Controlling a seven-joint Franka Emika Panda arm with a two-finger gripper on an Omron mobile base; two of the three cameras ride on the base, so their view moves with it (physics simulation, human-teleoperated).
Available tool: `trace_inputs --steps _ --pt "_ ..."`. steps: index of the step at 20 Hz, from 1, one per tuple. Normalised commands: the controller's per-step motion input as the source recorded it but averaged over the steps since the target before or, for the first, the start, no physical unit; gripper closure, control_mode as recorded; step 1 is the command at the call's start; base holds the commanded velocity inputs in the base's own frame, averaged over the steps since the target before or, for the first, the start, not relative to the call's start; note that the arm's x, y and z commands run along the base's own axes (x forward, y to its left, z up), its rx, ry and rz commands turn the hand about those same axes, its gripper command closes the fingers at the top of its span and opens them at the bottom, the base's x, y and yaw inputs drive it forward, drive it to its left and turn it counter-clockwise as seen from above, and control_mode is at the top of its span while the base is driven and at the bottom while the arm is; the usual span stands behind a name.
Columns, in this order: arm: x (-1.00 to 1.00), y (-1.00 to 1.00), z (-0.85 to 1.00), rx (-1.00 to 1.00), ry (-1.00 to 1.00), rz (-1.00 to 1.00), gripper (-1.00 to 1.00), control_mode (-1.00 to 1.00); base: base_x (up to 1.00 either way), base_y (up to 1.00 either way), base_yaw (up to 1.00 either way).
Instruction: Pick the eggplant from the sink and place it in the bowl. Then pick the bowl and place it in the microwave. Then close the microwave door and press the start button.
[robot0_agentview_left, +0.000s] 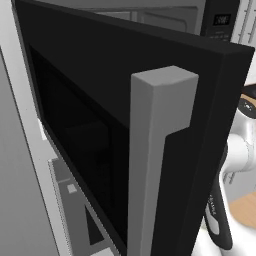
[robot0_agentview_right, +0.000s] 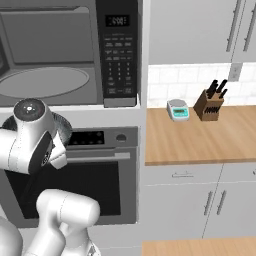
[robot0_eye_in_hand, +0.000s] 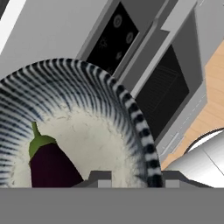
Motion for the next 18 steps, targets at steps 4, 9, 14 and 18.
trace_inputs --steps 4,9,14,18 --pt "0.00 0.00 0.00 0.00 0.00 0.00 1.00 1.00 0.00 0.00 0.00" --pt "-0.29 0.00 -0.01 0.00 -0.07 0.00 1.00 -1.00 0.00 0.00 0.00" --pt "-0.80 0.00 0.71 0.02 -0.06 -0.01 1.00 -1.00 0.00 0.00 0.00" --pt "-0.19 0.00 0.93 0.01 0.00 -0.06 1.00 -1.00 0.00 0.00 0.00"
